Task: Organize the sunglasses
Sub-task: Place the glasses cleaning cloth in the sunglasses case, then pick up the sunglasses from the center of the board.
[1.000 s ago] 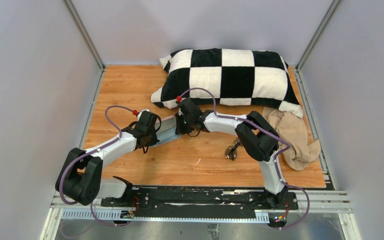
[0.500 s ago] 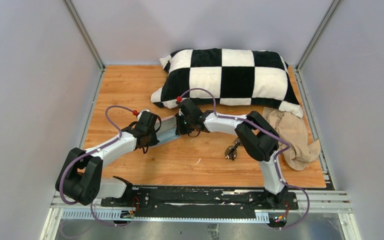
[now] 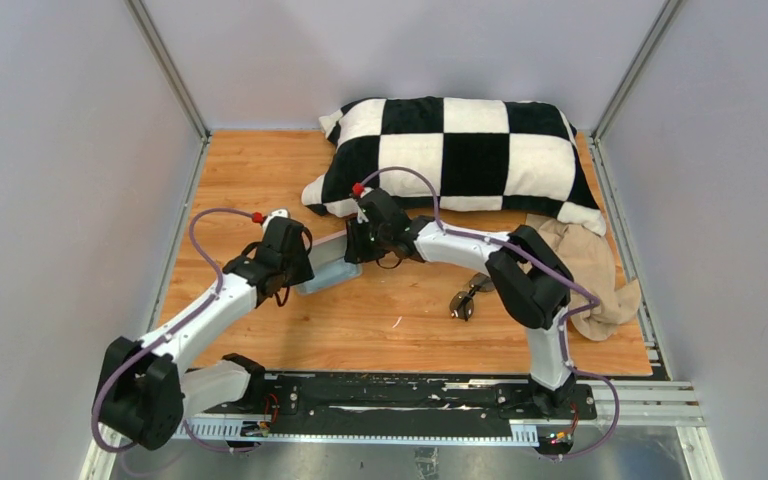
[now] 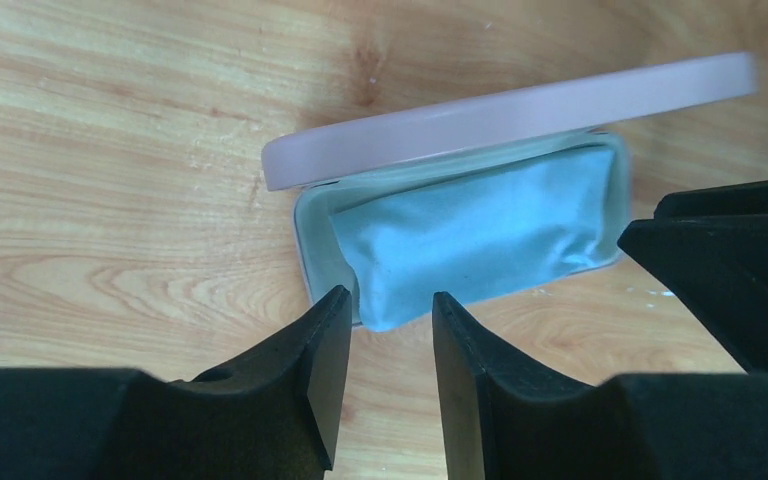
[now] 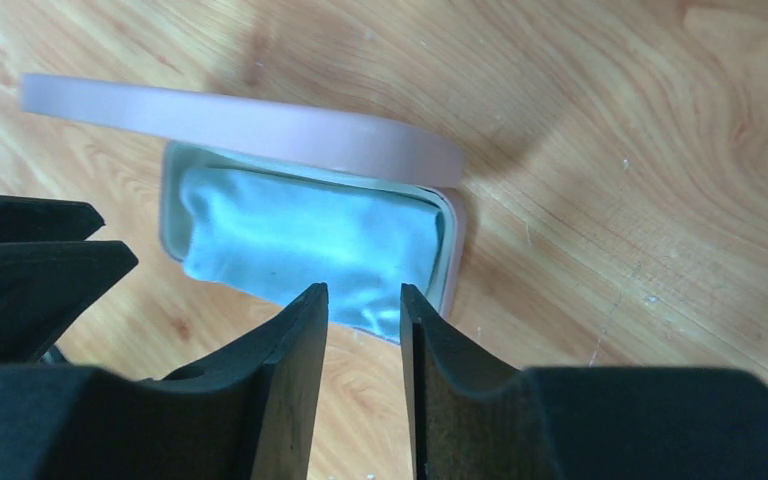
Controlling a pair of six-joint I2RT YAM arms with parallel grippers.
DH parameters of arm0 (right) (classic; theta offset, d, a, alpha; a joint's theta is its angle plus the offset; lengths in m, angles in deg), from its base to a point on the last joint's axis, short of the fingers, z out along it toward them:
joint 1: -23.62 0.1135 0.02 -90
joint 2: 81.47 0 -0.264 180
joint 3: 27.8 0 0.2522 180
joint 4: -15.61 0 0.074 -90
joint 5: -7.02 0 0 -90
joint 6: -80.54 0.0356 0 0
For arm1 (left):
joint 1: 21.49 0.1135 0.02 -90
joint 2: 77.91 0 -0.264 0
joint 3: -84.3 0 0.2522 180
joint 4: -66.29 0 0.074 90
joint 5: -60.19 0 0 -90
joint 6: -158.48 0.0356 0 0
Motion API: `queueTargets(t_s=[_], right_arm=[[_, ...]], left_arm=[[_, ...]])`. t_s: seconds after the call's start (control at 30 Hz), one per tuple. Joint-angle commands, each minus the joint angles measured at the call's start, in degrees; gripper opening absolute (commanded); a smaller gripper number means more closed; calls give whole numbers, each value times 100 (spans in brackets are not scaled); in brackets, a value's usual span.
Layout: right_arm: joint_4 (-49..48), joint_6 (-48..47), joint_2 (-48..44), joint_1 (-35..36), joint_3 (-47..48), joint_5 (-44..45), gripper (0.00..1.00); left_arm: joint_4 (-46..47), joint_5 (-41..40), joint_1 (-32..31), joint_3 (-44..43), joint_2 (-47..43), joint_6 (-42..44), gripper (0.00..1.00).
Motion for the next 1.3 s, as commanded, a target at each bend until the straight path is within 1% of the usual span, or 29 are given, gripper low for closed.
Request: queueTargets(t_s=[0.0, 0.07, 0.17, 0.2, 0.23, 0.33, 0.4, 0.47, 0.57, 0.63, 0.7, 0.87, 0.97, 1.1, 1.17, 1.27], right_arm=[[155, -202, -648, 62, -113, 154, 40], [259, -290, -1033, 40, -356, 454, 45], [511, -290, -1931, -98, -1116, 1065, 48], [610, -251, -2322, -190, -1443, 1395, 50], [722, -179, -2922, -291, -1846, 1643, 52], [1159, 259, -4278, -852, -3042, 2126, 57], [1415, 648, -5099, -1361, -3813, 2100, 59], [1690, 1055, -5789, -1820, -4393, 1932, 60], [1827, 1531, -6452, -2179, -4953, 1723, 63], [1792, 1799, -6548, -2281, -5155, 1675, 64], [1591, 1914, -6397, -2369, -5215, 1553, 65], [1304, 2071, -5605, -2420, -4917, 1421, 67], [1413, 2202, -5080, -2418, -4628, 1297, 69], [1422, 2503, -4601, -2404, -4374, 1219, 71], [1506, 2561, -4441, -2306, -4205, 1418, 71], [1890, 2577, -4164, -2110, -3828, 1945, 70]], left_arm=[[-295, 18, 29, -81, -653, -77, 42], [-381, 142, 25, -31, -934, -96, 43], [-467, 412, -22, 87, -1327, -104, 43], [-473, 475, -97, 134, -1449, -119, 44], [-474, 495, -214, 185, -1556, -136, 44], [-466, 410, -703, 254, -1658, -259, 45], [-426, 388, -1015, 228, -1536, -365, 45], [-319, 403, -1313, 189, -1366, -441, 45], [-119, 488, -1625, 101, -1069, -511, 46], [-56, 503, -1734, -4, -828, -504, 46], [-45, 499, -1811, -117, -668, -480, 46], [-31, 456, -1947, -238, -594, -481, 47], [-20, 454, -1970, -235, -597, -519, 47], [1, 464, -2005, -239, -610, -532, 47], [-14, 464, -2006, -247, -614, -514, 47], [-7, 489, -2006, -239, -620, -488, 47]])
